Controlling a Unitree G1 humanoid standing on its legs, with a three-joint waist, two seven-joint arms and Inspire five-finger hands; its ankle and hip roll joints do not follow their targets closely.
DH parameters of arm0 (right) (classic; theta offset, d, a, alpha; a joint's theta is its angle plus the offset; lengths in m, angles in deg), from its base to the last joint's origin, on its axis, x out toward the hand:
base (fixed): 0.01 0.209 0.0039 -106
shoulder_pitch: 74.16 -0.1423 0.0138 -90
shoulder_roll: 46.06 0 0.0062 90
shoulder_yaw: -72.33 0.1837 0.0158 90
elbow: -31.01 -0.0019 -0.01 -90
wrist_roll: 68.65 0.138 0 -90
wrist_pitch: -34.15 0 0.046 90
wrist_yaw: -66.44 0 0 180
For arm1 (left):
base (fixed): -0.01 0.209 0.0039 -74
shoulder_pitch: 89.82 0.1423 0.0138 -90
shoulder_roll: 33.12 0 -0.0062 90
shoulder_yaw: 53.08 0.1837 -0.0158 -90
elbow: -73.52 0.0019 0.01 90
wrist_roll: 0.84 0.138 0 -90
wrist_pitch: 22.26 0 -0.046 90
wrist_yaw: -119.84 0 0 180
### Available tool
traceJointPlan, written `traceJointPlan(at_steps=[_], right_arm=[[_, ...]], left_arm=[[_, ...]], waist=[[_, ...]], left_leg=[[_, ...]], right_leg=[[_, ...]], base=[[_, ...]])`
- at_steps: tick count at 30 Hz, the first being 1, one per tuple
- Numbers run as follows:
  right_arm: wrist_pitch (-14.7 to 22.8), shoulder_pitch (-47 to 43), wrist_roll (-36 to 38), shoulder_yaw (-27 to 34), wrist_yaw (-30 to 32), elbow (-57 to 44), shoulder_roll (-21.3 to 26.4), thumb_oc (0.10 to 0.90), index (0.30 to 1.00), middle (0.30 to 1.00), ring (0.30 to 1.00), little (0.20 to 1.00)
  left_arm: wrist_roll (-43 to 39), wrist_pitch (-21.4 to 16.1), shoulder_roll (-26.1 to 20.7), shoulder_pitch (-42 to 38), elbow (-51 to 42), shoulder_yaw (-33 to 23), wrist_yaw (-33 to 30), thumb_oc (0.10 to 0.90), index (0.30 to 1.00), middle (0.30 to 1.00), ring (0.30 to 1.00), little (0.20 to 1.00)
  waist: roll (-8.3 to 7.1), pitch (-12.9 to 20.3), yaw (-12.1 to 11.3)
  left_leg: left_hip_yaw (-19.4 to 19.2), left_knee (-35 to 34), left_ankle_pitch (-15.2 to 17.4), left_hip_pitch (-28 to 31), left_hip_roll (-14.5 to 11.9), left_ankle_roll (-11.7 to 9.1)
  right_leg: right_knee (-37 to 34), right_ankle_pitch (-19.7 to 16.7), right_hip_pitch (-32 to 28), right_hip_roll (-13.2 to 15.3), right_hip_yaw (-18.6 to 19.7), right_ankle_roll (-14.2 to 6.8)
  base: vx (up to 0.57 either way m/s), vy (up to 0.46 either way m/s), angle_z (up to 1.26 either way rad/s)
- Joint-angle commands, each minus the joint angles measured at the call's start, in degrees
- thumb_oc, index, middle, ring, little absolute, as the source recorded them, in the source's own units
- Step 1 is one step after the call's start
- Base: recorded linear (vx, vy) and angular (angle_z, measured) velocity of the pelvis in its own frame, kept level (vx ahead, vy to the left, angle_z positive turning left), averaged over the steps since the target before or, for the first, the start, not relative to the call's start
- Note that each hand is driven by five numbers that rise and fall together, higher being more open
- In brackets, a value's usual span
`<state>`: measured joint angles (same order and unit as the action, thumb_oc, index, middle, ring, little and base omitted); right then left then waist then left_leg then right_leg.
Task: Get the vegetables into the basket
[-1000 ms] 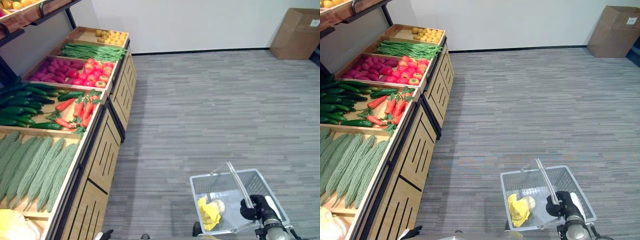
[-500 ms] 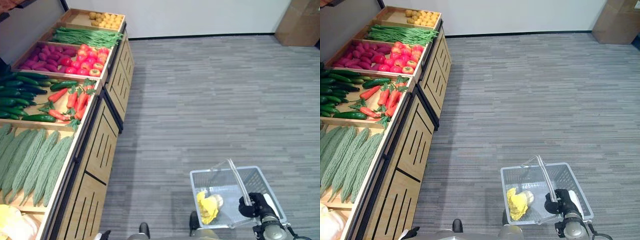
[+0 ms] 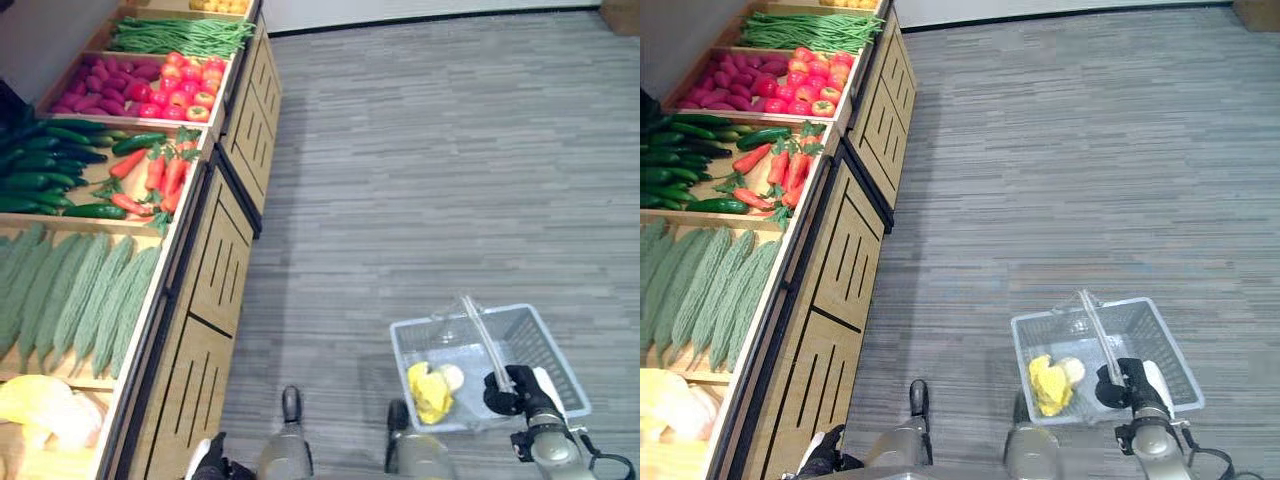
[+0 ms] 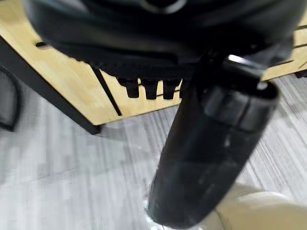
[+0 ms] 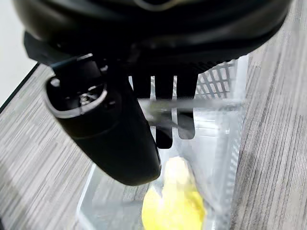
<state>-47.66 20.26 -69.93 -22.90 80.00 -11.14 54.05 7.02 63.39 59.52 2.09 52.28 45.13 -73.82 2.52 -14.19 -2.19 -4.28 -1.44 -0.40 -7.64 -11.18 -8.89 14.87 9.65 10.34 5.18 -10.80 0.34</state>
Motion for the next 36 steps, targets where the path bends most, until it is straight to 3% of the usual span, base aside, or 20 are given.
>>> traceJointPlan(at_steps=[1, 5, 12, 17, 18, 22, 25, 27, 31, 36], right_arm=[[5.7, -0.4, 0.95, 2.23, 3.0, -6.68, 4.26, 0.4, 0.3, 0.3, 0.3, 0.3], [5.25, -0.64, 1.44, 2.26, 3.21, -5.67, 2.56, 0.4, 0.3, 0.3, 0.3, 0.3], [4.5, -4.83, 3.31, 0.32, 3.57, -4.17, -0.66, 0.4, 0.3, 0.3, 0.3, 0.3], [4.34, -5.92, 3.53, -0.03, 3.48, -4.01, -1.02, 0.4, 0.3, 0.3, 0.3, 0.3], [4.26, -6.11, 3.75, -0.11, 3.17, -4.47, -1.32, 0.4, 0.3, 0.3, 0.3, 0.3], [4.21, -6.13, 3.45, -0.24, 3.05, -5.25, -1.31, 0.4, 0.3, 0.3, 0.3, 0.3], [4.37, -7.25, 3.57, -0.32, 3.36, -5.78, -0.84, 0.4, 0.3, 0.3, 0.3, 0.3], [4.38, -7.99, 3.55, -0.18, 3.83, -5.98, -0.62, 0.4, 0.3, 0.3, 0.3, 0.3], [4.09, -8.06, 3.06, 0.4, 4.12, -5.71, -0.4, 0.4, 0.3, 0.3, 0.3, 0.3], [3.74, -6.8, 2.92, 1.2, 3.65, -4.77, -0.3, 0.4, 0.3, 0.3, 0.3, 0.3]], left_arm=[[-0.34, -1.09, -1.43, 0.91, -0.22, -0.29, -1.34, 0.9, 1.0, 1.0, 1.0, 1.0], [0.76, -1.04, -2.44, 1.02, -0.85, 0.24, -1.67, 0.9, 1.0, 1.0, 1.0, 1.0], [-0.52, -1.13, -4.54, -2.63, -1.45, 0.48, -2.68, 0.9, 1.0, 1.0, 1.0, 1.0], [-0.74, -1.04, -4.96, -3.19, -2.21, 0.66, -2.55, 0.9, 1.0, 1.0, 1.0, 1.0], [-0.79, -0.99, -5.07, -2.94, -3.85, 1.02, -1.86, 0.9, 1.0, 1.0, 1.0, 1.0], [-0.73, -0.78, -4.97, -3.14, -3.1, 0.72, -1.83, 0.9, 1.0, 1.0, 1.0, 1.0], [-0.81, -0.68, -4.74, -4.21, -1.39, 0.41, -1.95, 0.9, 1.0, 1.0, 1.0, 1.0], [-0.22, -0.47, -4.44, -4.46, -0.31, 0.41, -2.05, 0.9, 1.0, 1.0, 1.0, 1.0], [-0.09, -0.43, -3.63, -4.23, 0.77, -0.08, -1.56, 0.9, 1.0, 1.0, 1.0, 1.0], [-0.96, -0.44, -2.48, -2.96, 1.26, -1.2, -1.29, 0.9, 1.0, 1.0, 1.0, 1.0]], waist=[[-4.39, 2.71, 0.79], [-5.57, 3.53, 0.39], [-8.15, 3.23, 0.06], [-8.38, 2.27, -0.35], [-7.53, 1.46, 0.08], [-7.13, 0.71, 0.48], [-6.7, -0.57, 1.04], [-6.93, -1.1, 1.56], [-7.03, -1.27, 2.5], [-6.59, 0.05, 2.71]], left_leg=[[-0.21, -2.3, -10.91, -0.99, 0.79, 0.65], [-3.32, -1.77, -8.74, -0.07, 2.85, 3.26], [-5.9, 0.11, -4.57, -0.68, 7.09, 6.97], [-6.18, -0.09, -2.69, 0.88, 8.57, 8.81], [-6.02, -1.67, -2.11, 3.13, 9.44, 9.77], [-6.14, -2.13, -0.97, 5.52, 10.13, 9.91], [-5.17, -1.62, 0.52, 6.93, 10.21, 9.38], [-4.55, -0.51, 1.91, 8.05, 10.26, 8.61], [-3.24, 1.08, 4.31, 10.5, 10.11, 7.43], [-0.85, 2.27, 7.34, 14.79, 9.25, 5.78]], right_leg=[[-16.13, -5.56, -18.45, 1.86, 1.05, -8.52], [-13.22, -6.07, -17.1, 4.9, 2.54, -10.36], [-8.68, -13.32, -11.67, 8.71, 5.0, -13.67], [-1.62, -17.08, -8.73, 9.46, 5.0, -14.31], [5.11, -18.51, -5.93, 8.62, 4.68, -13.81], [4.55, -18.81, -3.45, 9.0, 2.79, -12.92], [-2.34, -16.8, -1.02, 8.63, 1.44, -12.21], [-8.75, -18.76, 0.26, 9.99, 1.45, -13.07], [-14.72, -23.06, 2.15, 11.69, 1.24, -14.8], [-12.62, -22.72, 2.24, 11.9, -1.1, -14.69]], base=[[0.24, 0.216, -0.38], [0.19, 0.26, -0.41], [0.11, 0.228, -0.19], [0.09, 0.181, -0.13], [0.13, 0.248, -0.06], [0.13, 0.111, 0.04], [0.16, -0.034, -0.04], [0.23, -0.121, 0.2], [0.25, -0.134, 0.37], [0.31, -0.252, 0.41]])
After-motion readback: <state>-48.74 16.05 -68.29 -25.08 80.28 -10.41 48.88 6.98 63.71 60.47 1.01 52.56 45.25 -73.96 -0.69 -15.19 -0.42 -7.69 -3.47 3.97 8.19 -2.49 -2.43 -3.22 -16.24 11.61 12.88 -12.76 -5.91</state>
